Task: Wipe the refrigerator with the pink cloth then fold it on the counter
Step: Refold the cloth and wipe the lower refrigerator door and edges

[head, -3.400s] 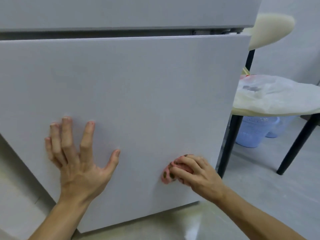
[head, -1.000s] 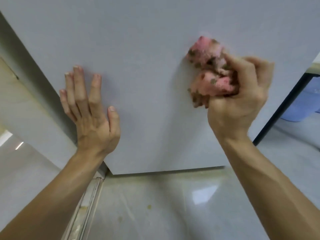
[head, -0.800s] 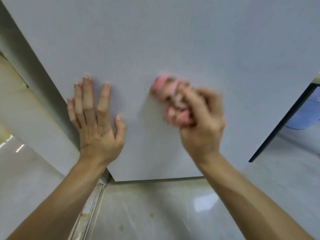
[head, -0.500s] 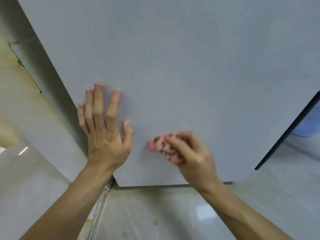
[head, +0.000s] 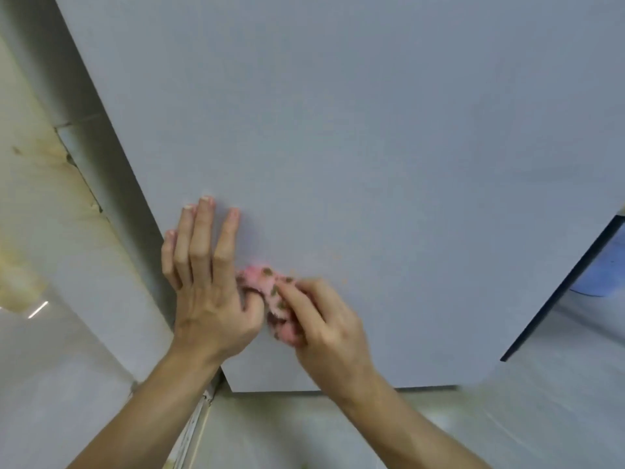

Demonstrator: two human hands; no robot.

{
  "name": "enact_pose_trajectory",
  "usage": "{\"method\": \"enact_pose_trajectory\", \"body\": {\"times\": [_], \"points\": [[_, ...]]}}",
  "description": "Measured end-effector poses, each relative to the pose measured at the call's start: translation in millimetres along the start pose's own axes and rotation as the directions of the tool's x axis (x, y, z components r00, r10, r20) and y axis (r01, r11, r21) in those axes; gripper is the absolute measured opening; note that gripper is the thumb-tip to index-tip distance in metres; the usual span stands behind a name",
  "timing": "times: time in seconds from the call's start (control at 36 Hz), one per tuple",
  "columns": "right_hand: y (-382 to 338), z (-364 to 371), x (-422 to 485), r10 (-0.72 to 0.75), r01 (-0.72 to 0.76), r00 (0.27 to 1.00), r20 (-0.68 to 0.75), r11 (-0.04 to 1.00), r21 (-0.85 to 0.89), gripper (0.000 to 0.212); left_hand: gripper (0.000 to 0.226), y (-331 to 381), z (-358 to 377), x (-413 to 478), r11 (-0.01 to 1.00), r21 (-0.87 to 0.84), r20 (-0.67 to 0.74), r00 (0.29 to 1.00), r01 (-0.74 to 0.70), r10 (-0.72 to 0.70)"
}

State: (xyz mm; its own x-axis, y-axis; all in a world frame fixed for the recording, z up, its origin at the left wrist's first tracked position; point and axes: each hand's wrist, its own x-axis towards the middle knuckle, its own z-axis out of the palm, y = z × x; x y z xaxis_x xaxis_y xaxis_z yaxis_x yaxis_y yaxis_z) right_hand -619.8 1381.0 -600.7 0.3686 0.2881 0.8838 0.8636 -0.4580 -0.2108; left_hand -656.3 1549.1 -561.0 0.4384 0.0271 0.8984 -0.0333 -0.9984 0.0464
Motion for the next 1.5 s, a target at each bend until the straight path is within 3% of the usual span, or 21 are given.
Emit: {"method": "enact_pose_trajectory", "body": {"times": [0.06,0.11,0.25,0.39,0.44,0.5,0.56,0.67,0.72,0.81,0.86,0.94,1.08,1.17,1.25,1.33,1.42,1.5], "points": [[8,2,-28,0.025,-0.022,0.996,0.088,0.999,-0.030,0.033,0.103,-1,0,-6,1.000,0.015,0.024,1.000,-0.007,0.007],[11,-5,-24,0.050,-0.048,0.997,0.060,0.998,-0.039,0.035,0.096,-5,-2,-9,1.000,0.017,0.039,0.999,-0.016,0.016],[7,-47,49,0.170,-0.172,0.952,-0.254,0.985,0.015,0.046,0.085,-13,-14,0,1.000,-0.025,0.019,1.000,0.018,-0.018],[0,-88,138,0.246,-0.231,0.782,-0.573,0.968,0.100,0.052,0.084,-13,-18,11,0.996,-0.084,0.016,1.000,0.024,-0.023],[-7,-84,154,0.256,-0.228,0.732,-0.631,0.965,0.127,0.054,0.084,-14,-20,13,0.995,-0.093,0.016,0.999,0.033,-0.032],[-14,-69,154,0.223,-0.200,0.747,-0.626,0.974,0.108,0.045,0.082,-17,-22,17,0.994,-0.092,-0.015,0.998,0.060,-0.061],[-21,-42,133,0.134,-0.128,0.824,-0.550,0.991,0.048,0.033,0.081,-21,-25,22,0.992,-0.096,-0.044,0.995,0.088,-0.092],[-28,15,46,-0.082,0.079,0.979,-0.188,0.997,-0.024,0.029,0.080,-31,-28,26,0.986,-0.146,-0.007,0.996,0.083,-0.085],[-26,28,12,-0.101,0.101,0.994,-0.036,0.995,-0.020,0.029,0.086,-35,-30,22,0.984,-0.155,0.029,0.996,0.091,-0.087],[-20,26,7,-0.096,0.097,0.995,0.040,0.995,-0.011,0.029,0.093,-42,-36,17,0.980,-0.168,0.059,0.993,0.107,-0.098],[-20,14,23,-0.084,0.084,0.996,0.016,0.996,-0.019,0.034,0.096,-48,-41,17,0.982,-0.161,0.074,0.993,0.101,-0.090],[-23,-14,69,0.001,-0.007,0.983,-0.181,0.999,-0.034,0.037,0.094,-52,-45,16,0.985,-0.150,0.091,0.993,0.089,-0.076],[-44,-41,157,0.146,-0.111,0.873,-0.466,0.989,0.100,0.056,0.092,-56,-52,15,0.989,-0.118,0.101,0.992,0.093,-0.082],[-62,-30,175,0.188,-0.134,0.834,-0.519,0.981,0.140,0.056,0.094,-63,-55,15,0.993,-0.077,0.076,0.994,0.086,-0.080],[-74,5,157,0.063,-0.034,0.906,-0.419,0.996,0.077,0.046,0.101,-74,-60,15,0.988,0.020,0.037,0.987,0.153,-0.154],[-74,49,97,-0.149,0.151,0.979,-0.138,0.989,0.003,0.036,0.114,-89,-60,14,0.971,0.065,0.036,0.971,0.232,-0.234],[-57,73,31,-0.218,0.213,0.966,0.141,0.976,0.048,0.030,0.121,-99,-59,12,0.968,0.064,0.118,0.962,0.241,-0.247],[-44,76,-2,-0.247,0.248,0.911,0.329,0.968,0.039,0.032,0.121,-103,-60,11,0.970,0.075,0.156,0.958,0.230,-0.239]]}}
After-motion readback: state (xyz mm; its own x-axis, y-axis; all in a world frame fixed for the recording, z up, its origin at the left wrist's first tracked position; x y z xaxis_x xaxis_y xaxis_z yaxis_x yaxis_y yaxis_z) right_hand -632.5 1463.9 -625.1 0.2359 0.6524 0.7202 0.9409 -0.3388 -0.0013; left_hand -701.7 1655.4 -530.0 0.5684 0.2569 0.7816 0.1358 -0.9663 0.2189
